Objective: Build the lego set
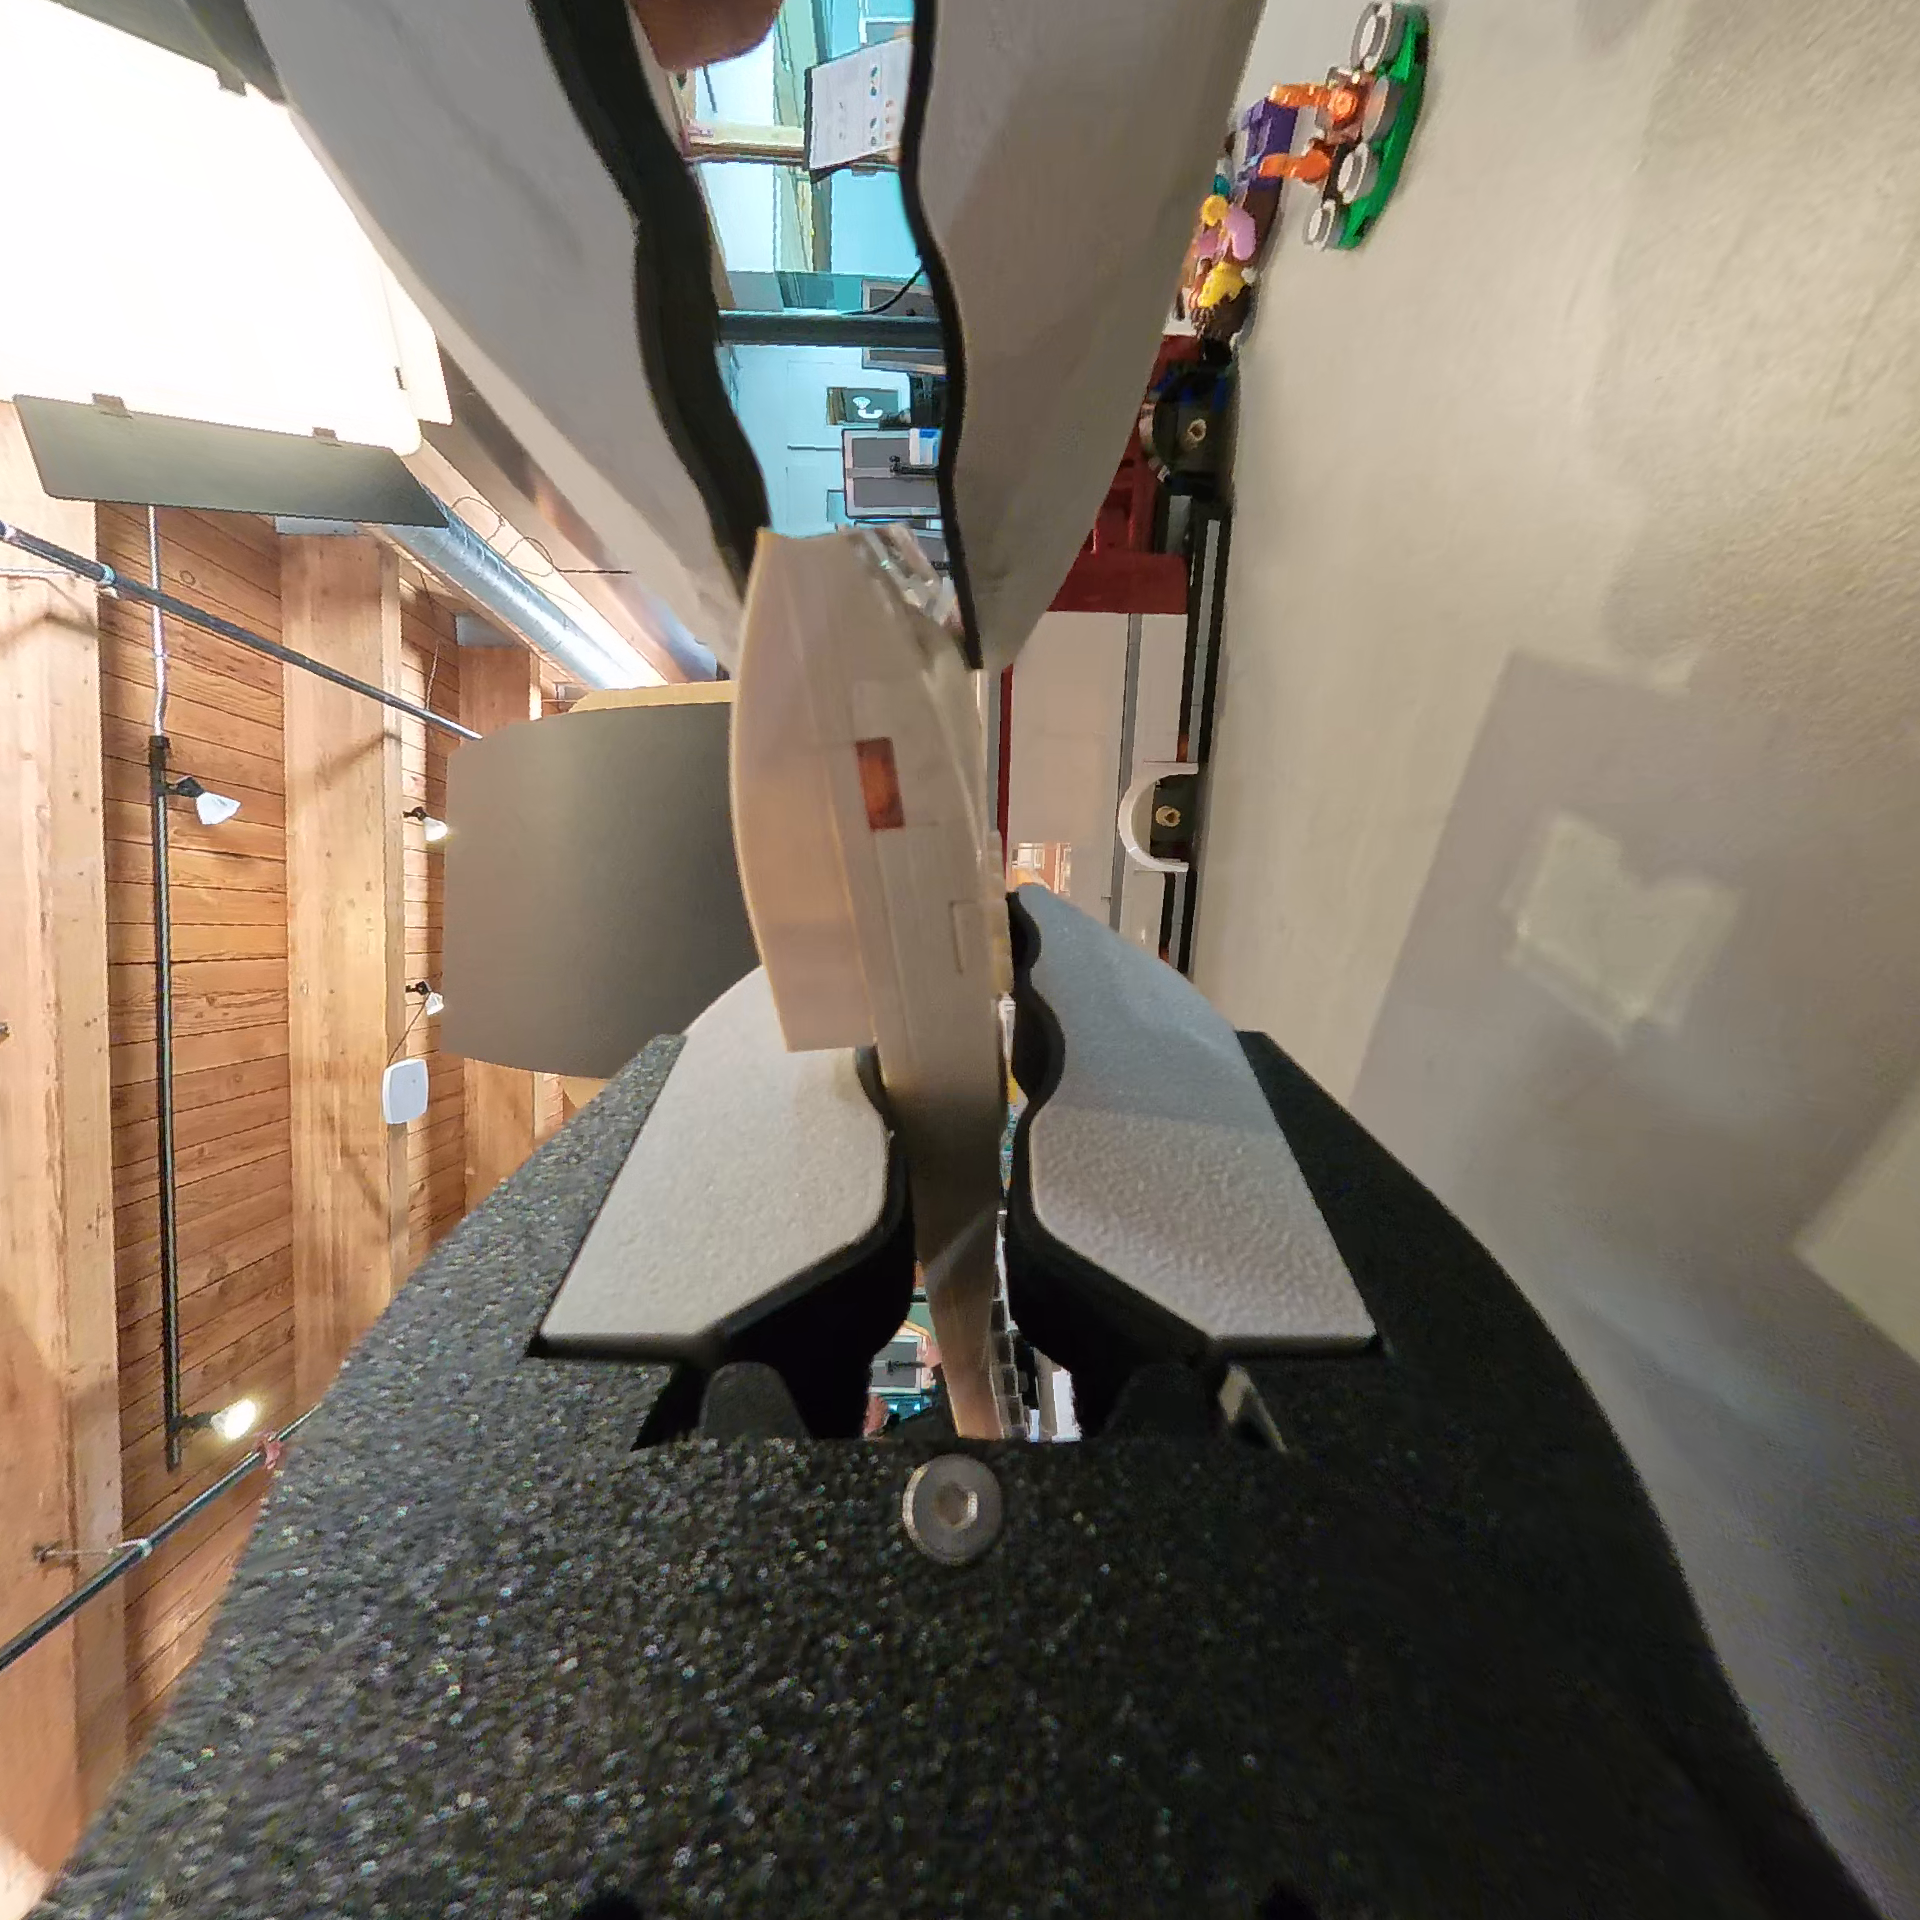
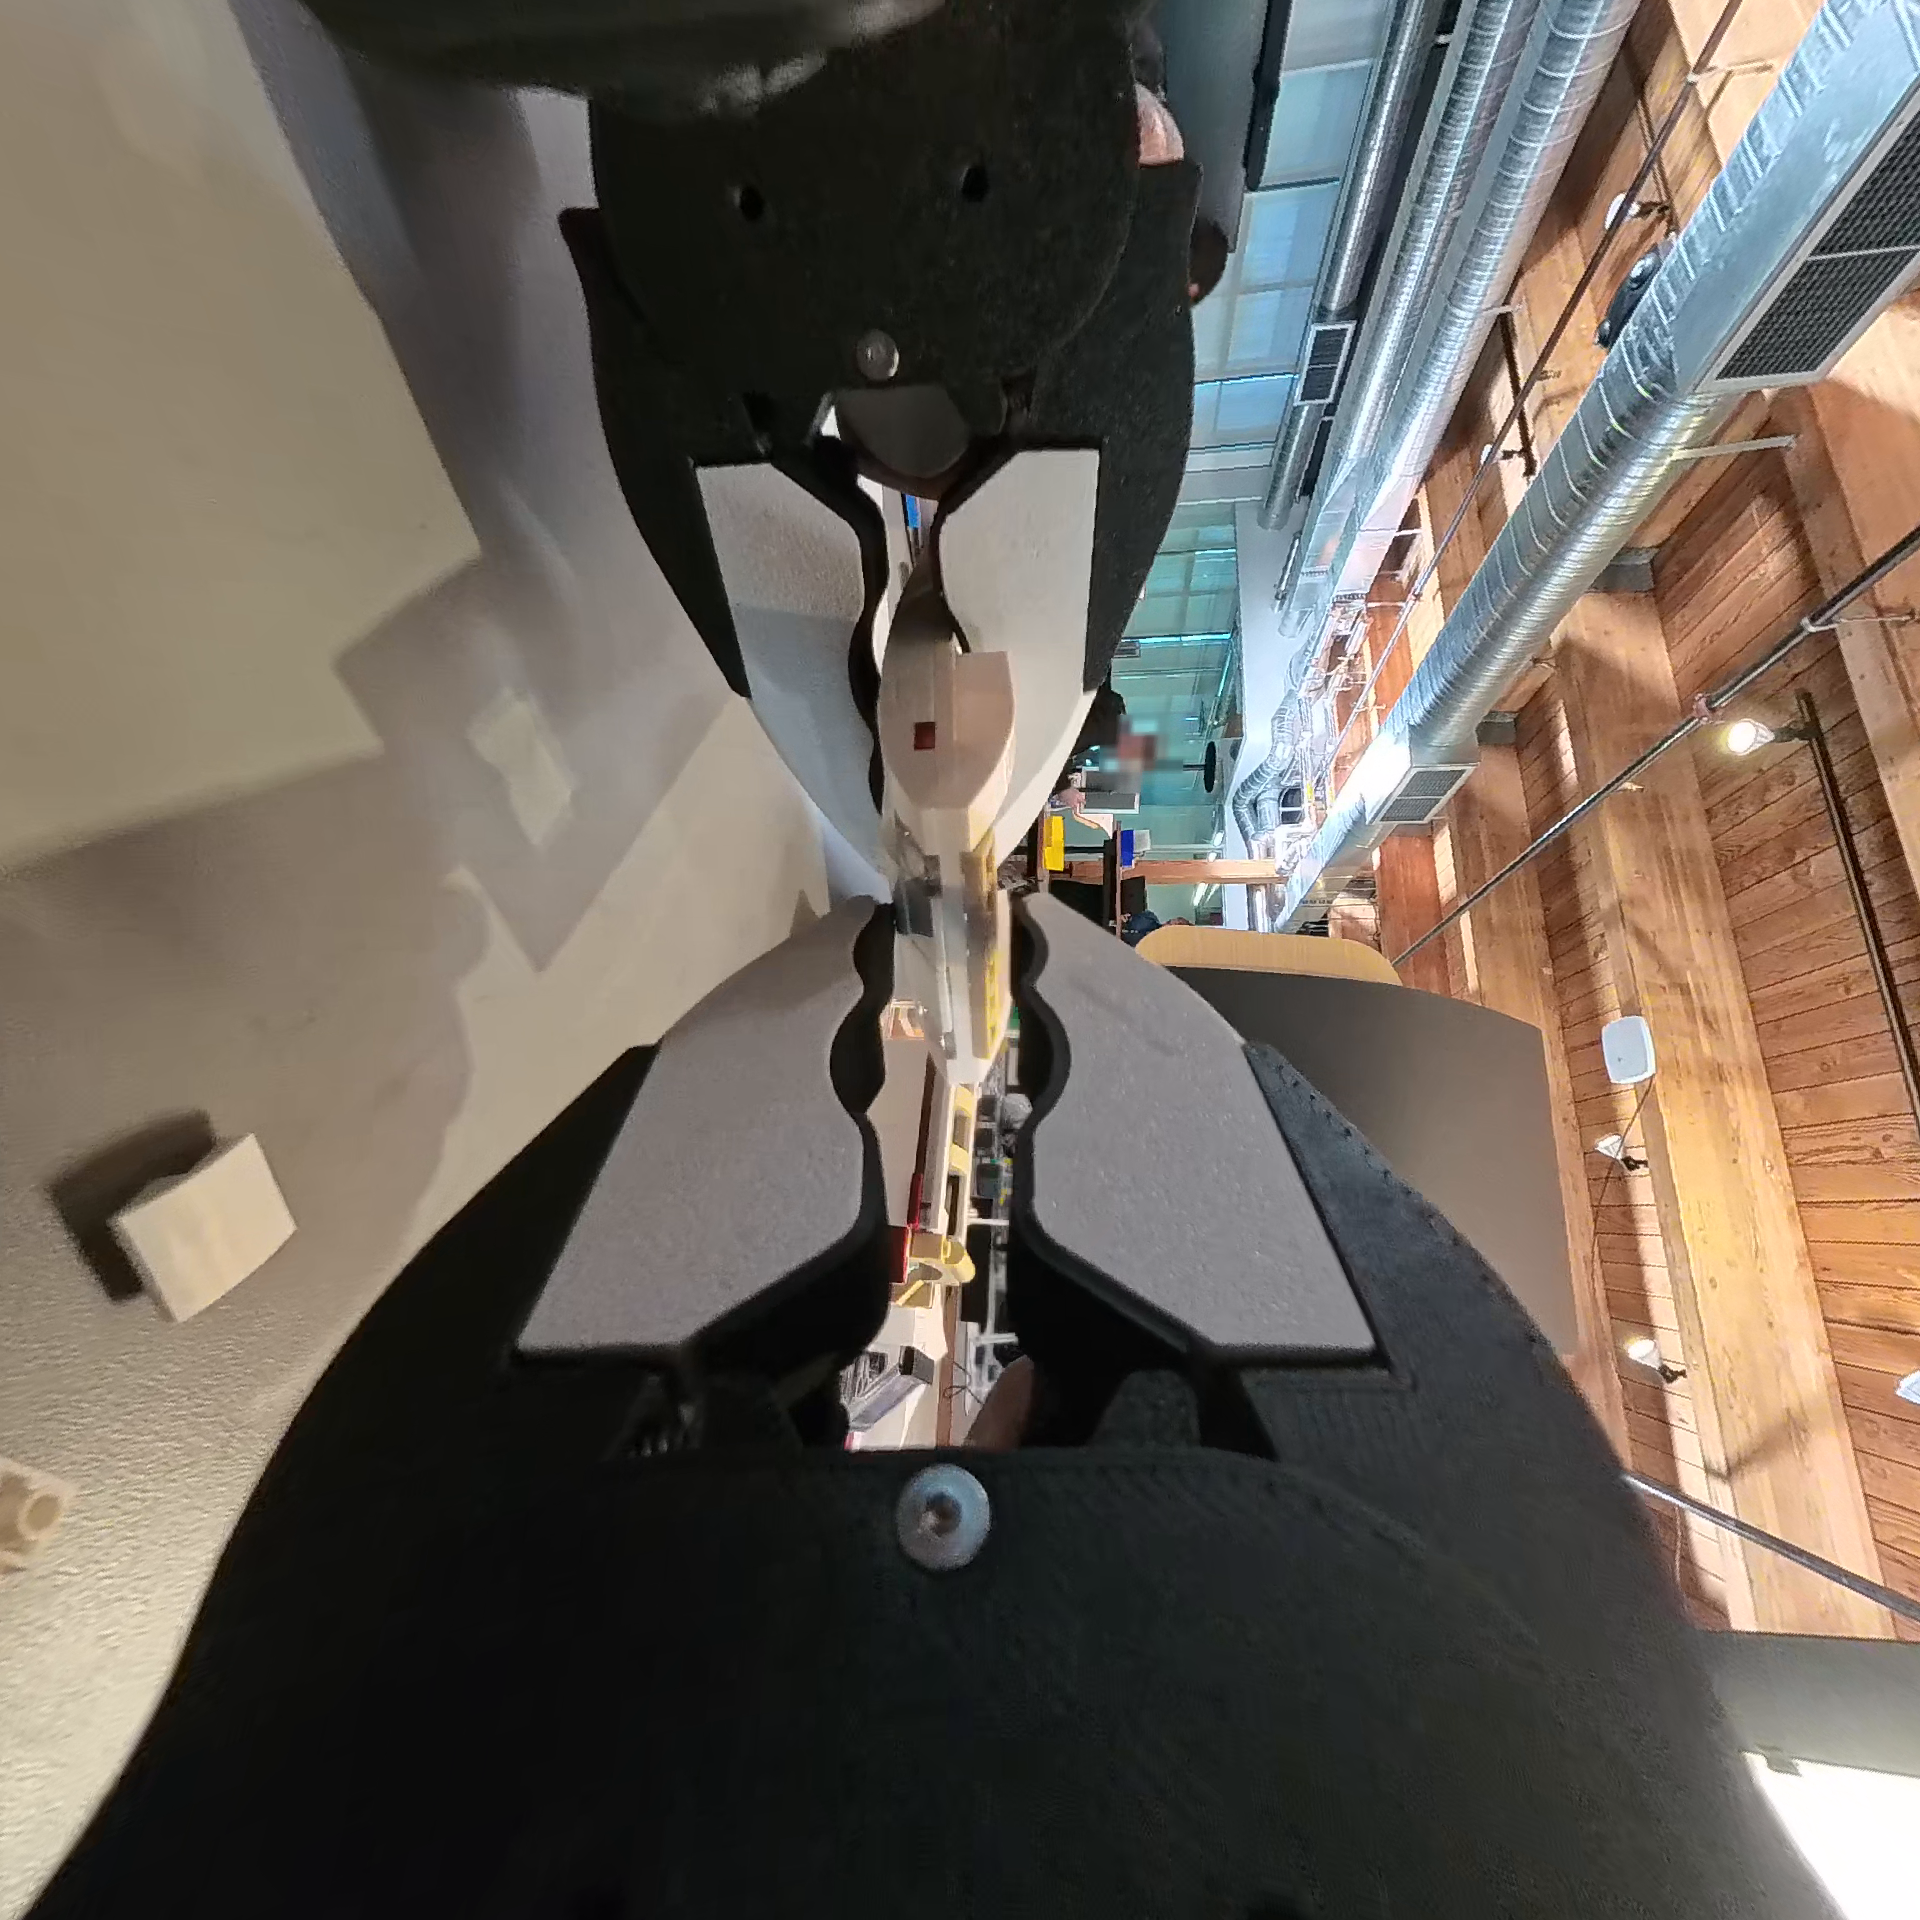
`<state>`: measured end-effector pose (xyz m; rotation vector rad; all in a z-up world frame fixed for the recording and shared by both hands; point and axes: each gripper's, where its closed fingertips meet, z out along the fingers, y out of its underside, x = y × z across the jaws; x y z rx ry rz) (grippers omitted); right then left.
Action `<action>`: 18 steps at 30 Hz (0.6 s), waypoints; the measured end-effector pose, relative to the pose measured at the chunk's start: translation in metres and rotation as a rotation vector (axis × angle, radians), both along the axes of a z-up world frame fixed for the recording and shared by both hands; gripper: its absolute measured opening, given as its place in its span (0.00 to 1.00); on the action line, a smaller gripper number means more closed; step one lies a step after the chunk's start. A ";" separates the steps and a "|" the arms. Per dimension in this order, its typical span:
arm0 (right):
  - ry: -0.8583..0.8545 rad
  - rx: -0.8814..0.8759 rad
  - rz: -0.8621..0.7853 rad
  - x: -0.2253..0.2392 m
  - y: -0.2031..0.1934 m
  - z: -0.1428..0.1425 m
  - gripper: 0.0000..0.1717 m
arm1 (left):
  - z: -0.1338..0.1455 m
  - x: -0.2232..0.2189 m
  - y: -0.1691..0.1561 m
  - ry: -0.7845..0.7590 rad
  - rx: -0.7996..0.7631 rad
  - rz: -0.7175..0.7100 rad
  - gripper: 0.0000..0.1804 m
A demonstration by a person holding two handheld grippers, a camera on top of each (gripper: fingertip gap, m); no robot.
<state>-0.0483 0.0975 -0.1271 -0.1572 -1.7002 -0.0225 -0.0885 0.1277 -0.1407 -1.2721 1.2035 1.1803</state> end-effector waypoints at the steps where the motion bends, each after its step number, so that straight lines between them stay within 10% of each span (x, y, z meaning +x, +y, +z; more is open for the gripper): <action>1: 0.005 0.003 -0.001 0.000 0.000 0.001 0.13 | 0.000 0.000 0.000 0.000 0.001 0.000 0.08; 18: 0.028 0.051 0.008 0.005 0.003 -0.001 0.10 | 0.002 0.001 -0.004 0.006 0.013 -0.012 0.08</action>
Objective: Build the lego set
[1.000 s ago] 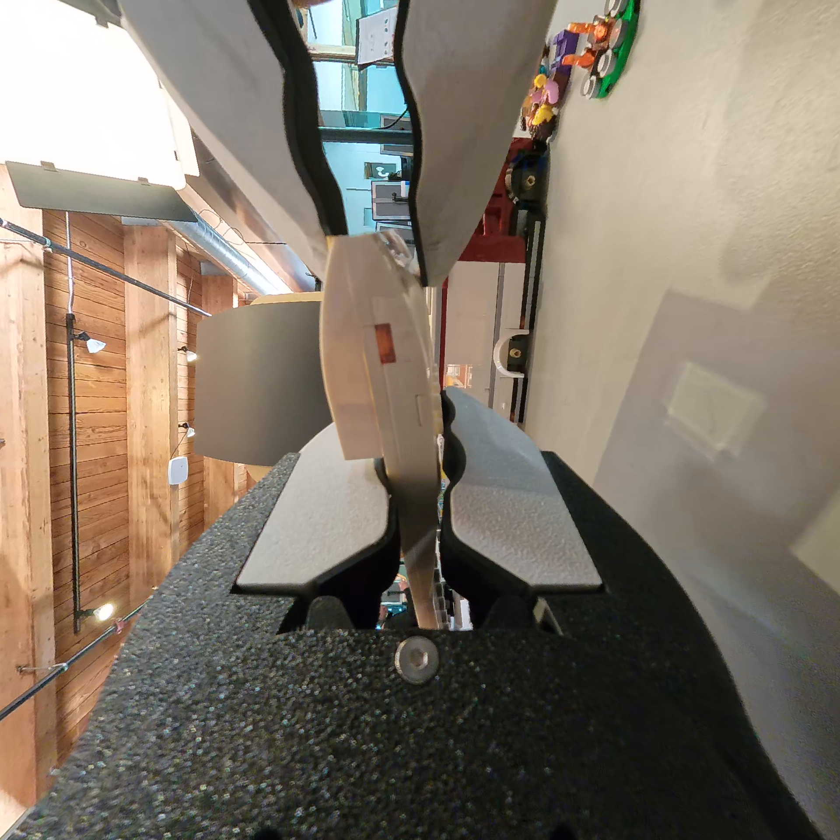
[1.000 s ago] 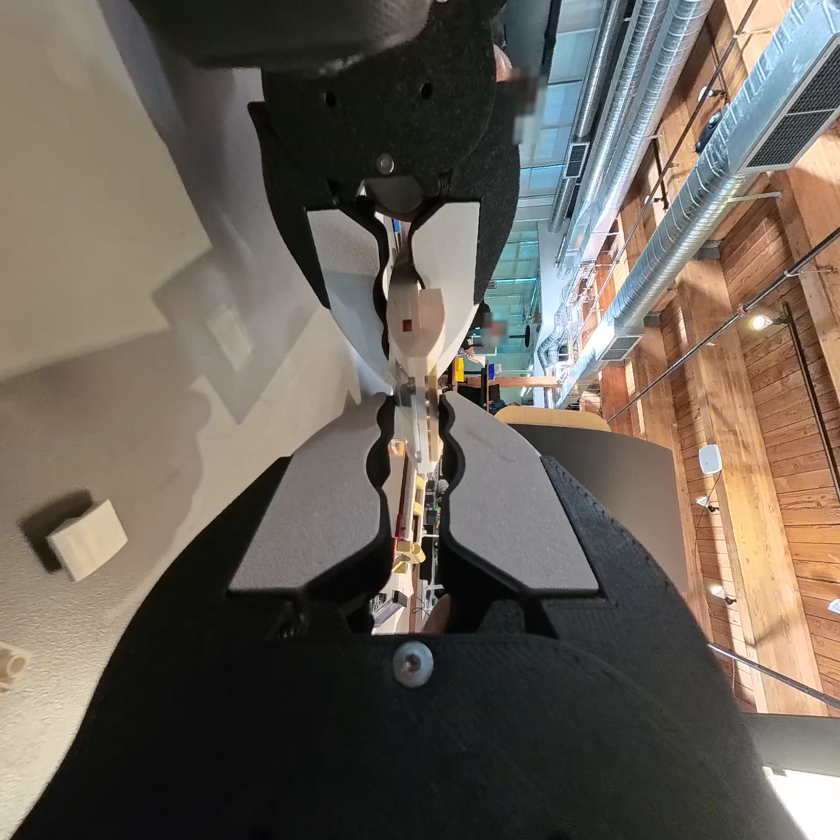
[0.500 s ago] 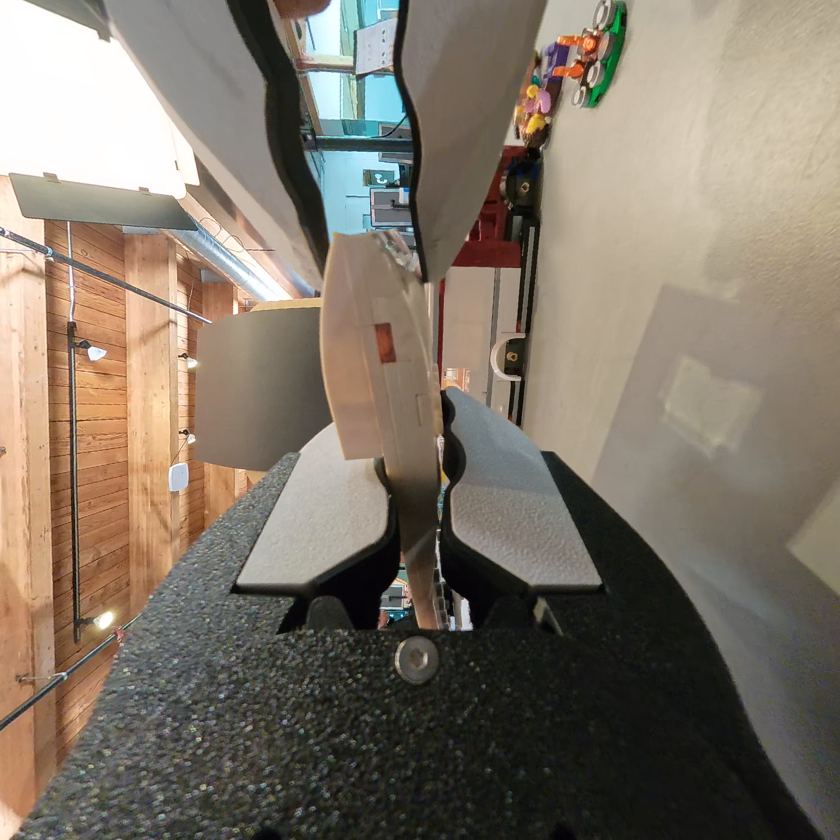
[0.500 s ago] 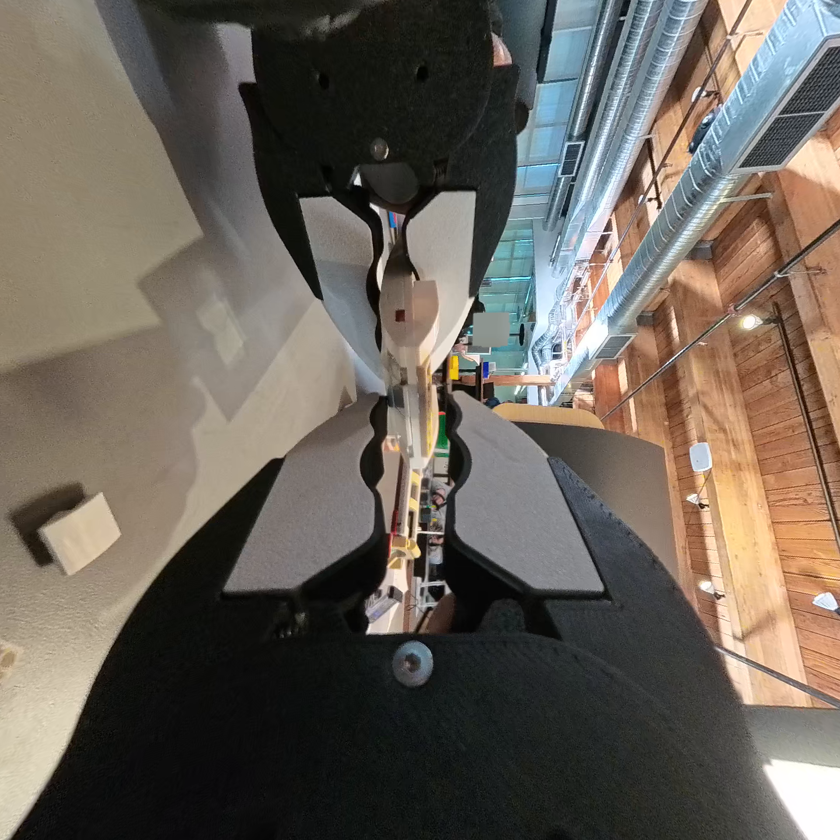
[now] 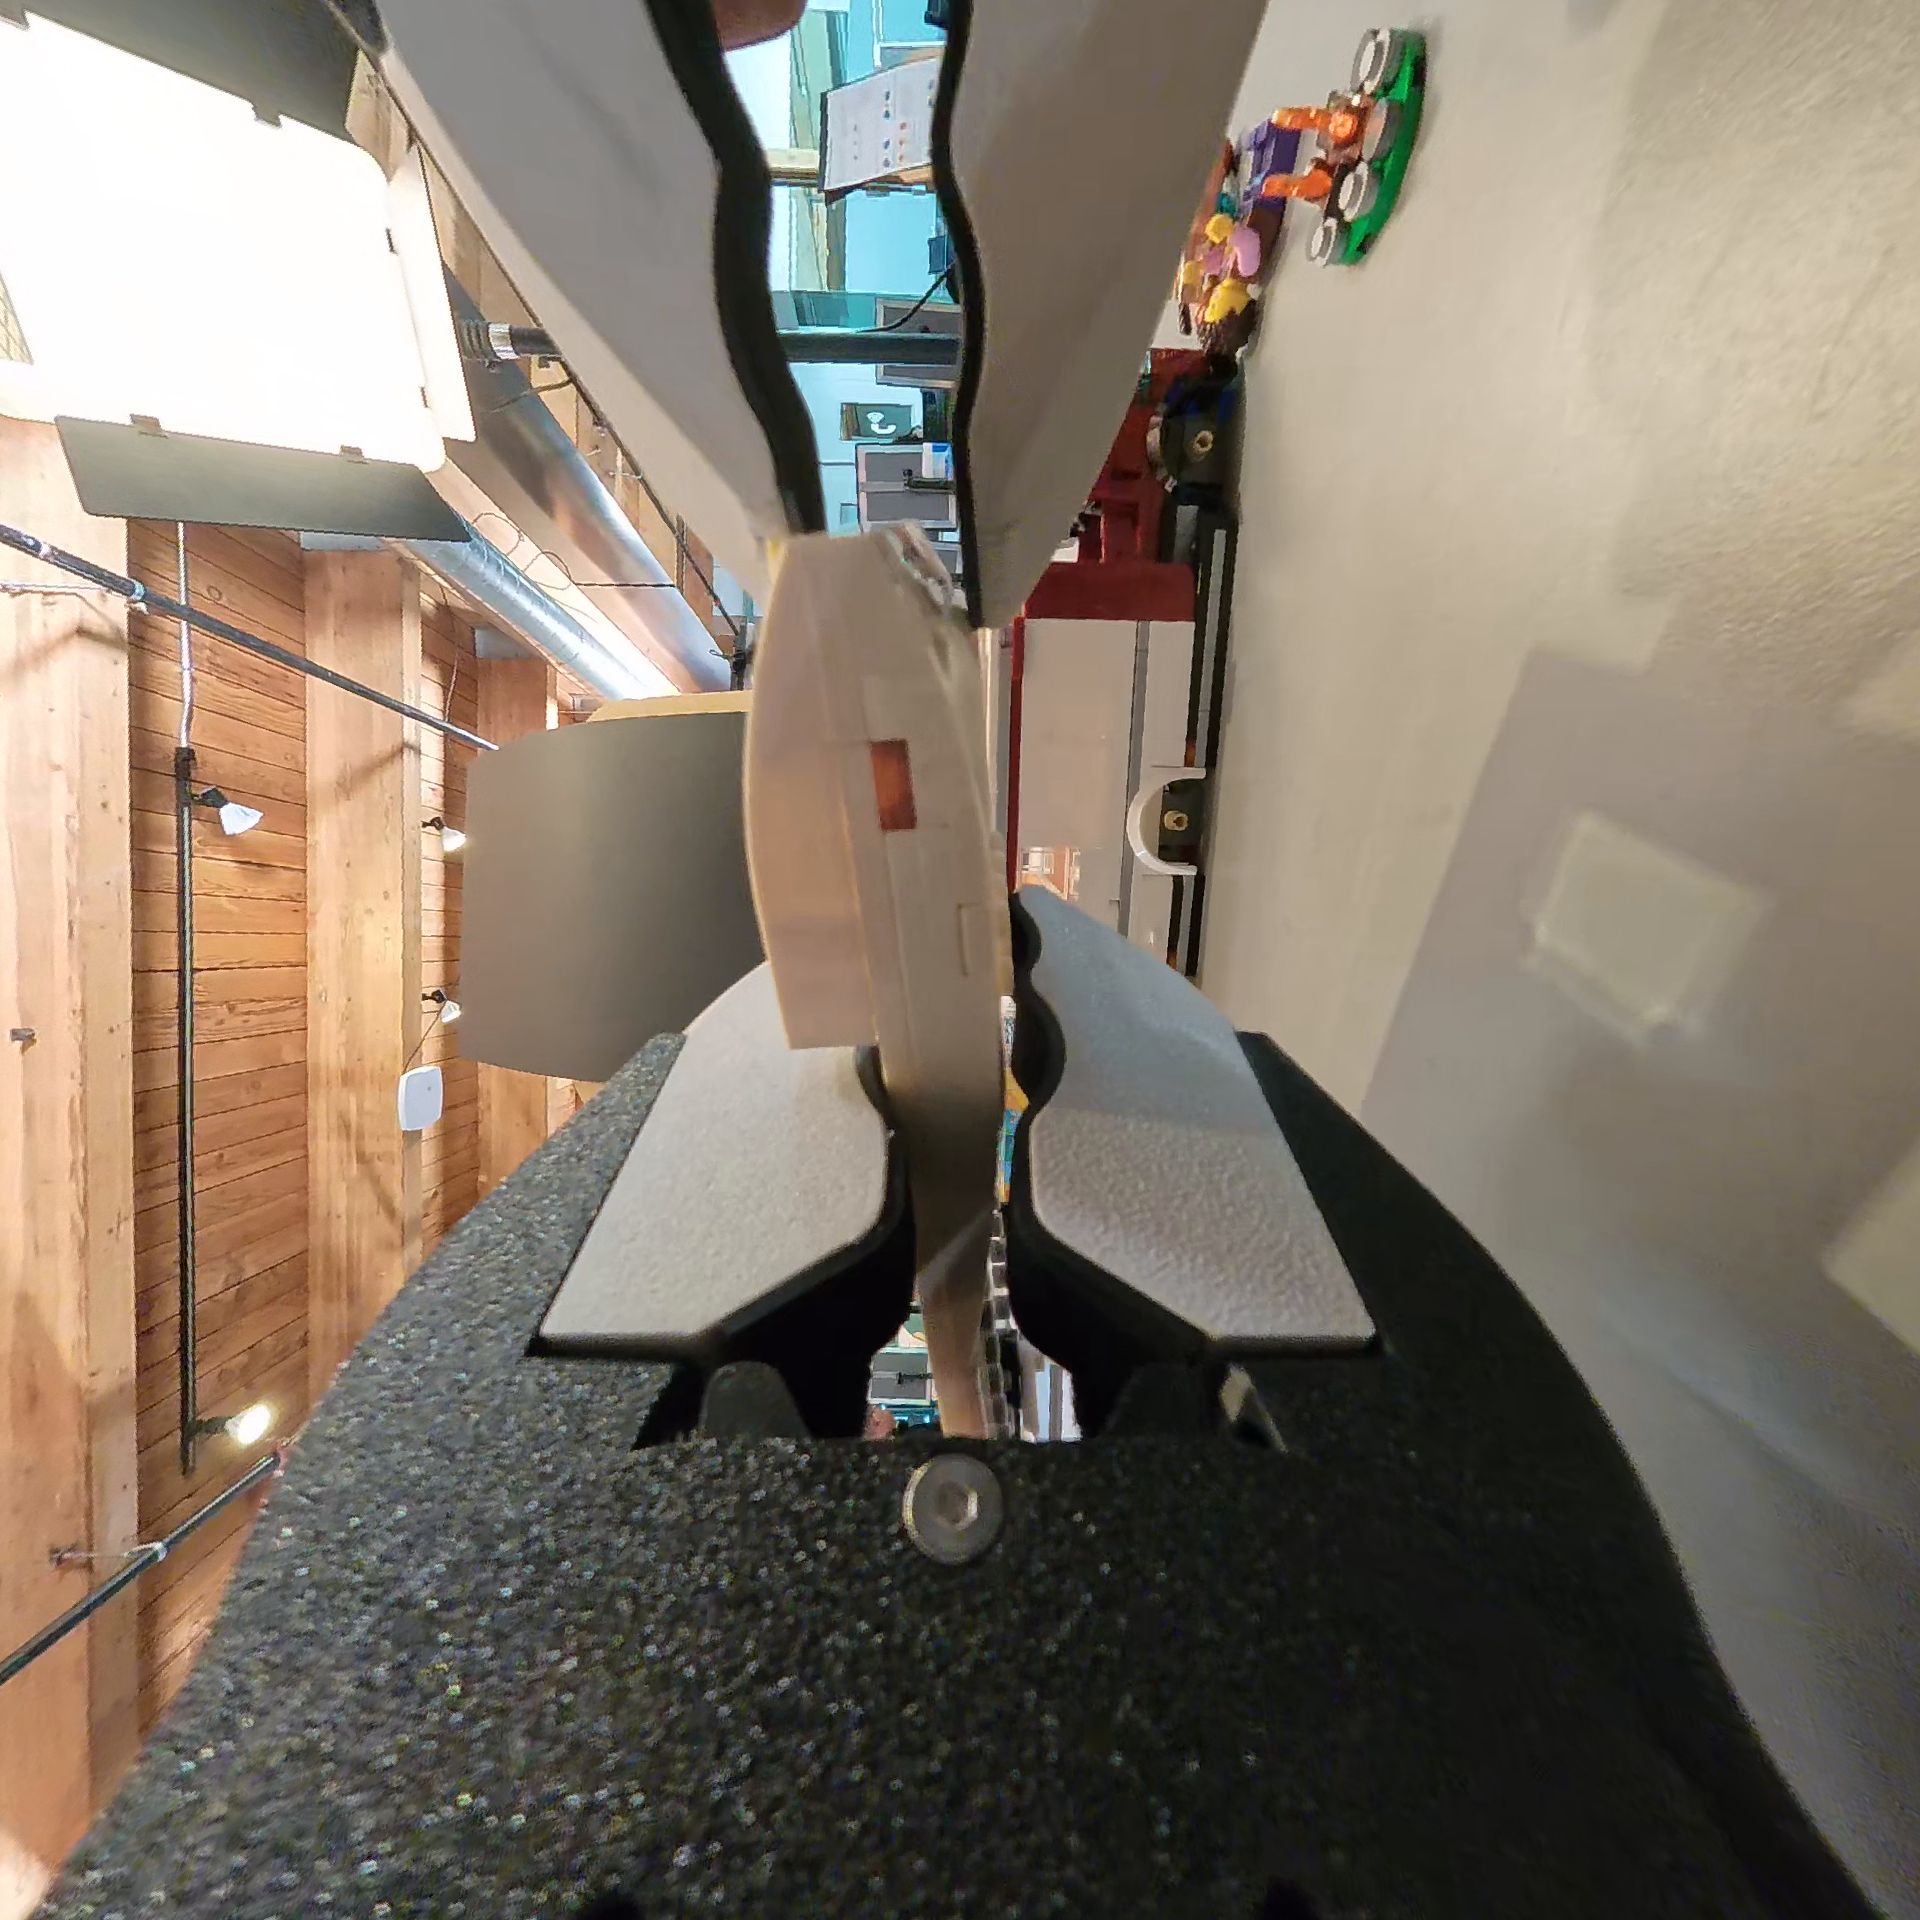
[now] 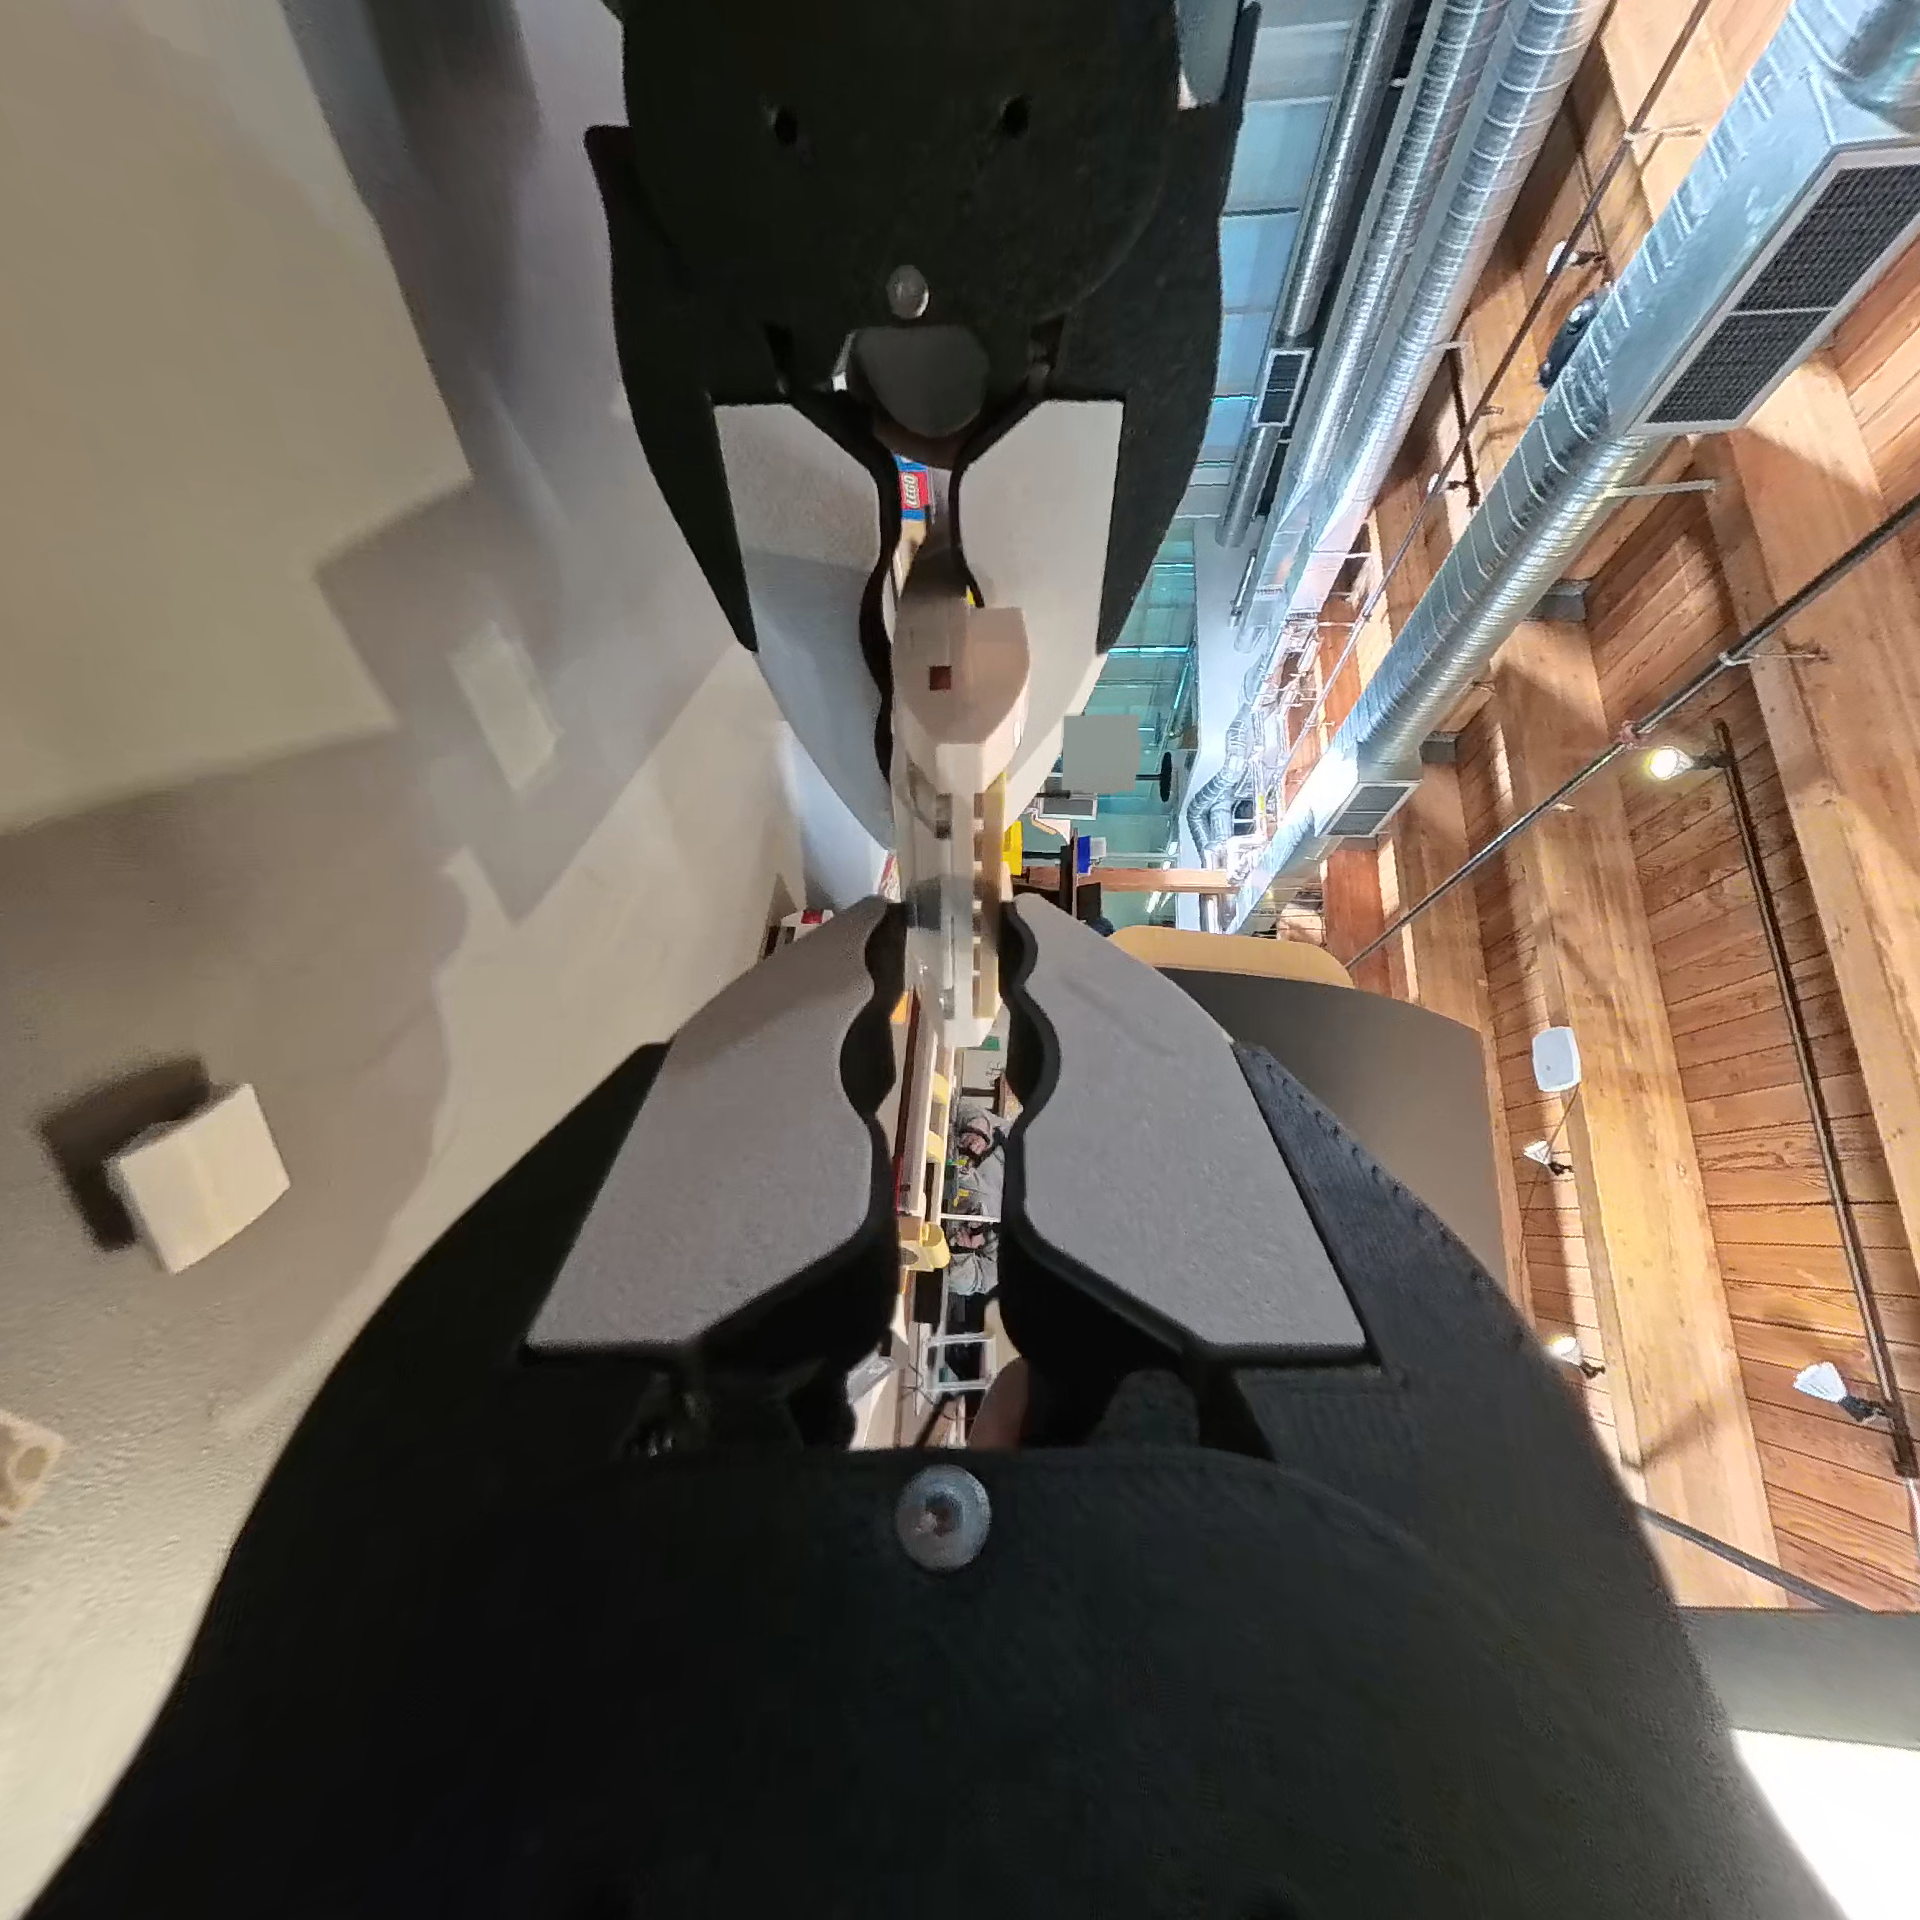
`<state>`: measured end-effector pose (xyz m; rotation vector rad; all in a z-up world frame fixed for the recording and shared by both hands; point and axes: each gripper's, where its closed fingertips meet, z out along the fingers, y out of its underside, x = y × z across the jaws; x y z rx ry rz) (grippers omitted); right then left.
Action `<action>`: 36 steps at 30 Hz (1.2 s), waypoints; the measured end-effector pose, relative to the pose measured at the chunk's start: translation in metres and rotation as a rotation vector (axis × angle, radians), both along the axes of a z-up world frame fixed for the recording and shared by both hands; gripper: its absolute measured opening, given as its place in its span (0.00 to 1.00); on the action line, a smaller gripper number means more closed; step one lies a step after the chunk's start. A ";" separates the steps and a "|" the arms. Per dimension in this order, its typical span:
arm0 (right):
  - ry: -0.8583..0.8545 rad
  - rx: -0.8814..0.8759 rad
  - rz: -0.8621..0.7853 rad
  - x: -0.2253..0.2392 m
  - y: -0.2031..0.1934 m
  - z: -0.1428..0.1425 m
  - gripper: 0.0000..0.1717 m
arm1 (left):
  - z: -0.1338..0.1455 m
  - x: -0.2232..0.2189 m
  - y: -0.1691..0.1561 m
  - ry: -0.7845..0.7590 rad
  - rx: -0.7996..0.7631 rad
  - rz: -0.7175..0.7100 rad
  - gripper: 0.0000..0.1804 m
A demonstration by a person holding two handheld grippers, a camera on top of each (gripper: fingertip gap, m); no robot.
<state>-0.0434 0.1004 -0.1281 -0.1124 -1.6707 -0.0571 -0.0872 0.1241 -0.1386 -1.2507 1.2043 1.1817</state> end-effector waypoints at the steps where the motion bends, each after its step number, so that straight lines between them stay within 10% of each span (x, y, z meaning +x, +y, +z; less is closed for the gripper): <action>1: -0.003 0.003 -0.001 0.000 0.000 0.000 0.10 | 0.000 0.000 0.000 -0.002 0.002 -0.001 0.08; 36: -0.054 -0.047 0.000 0.002 0.000 0.000 0.10 | -0.002 0.002 0.002 -0.044 -0.015 -0.010 0.08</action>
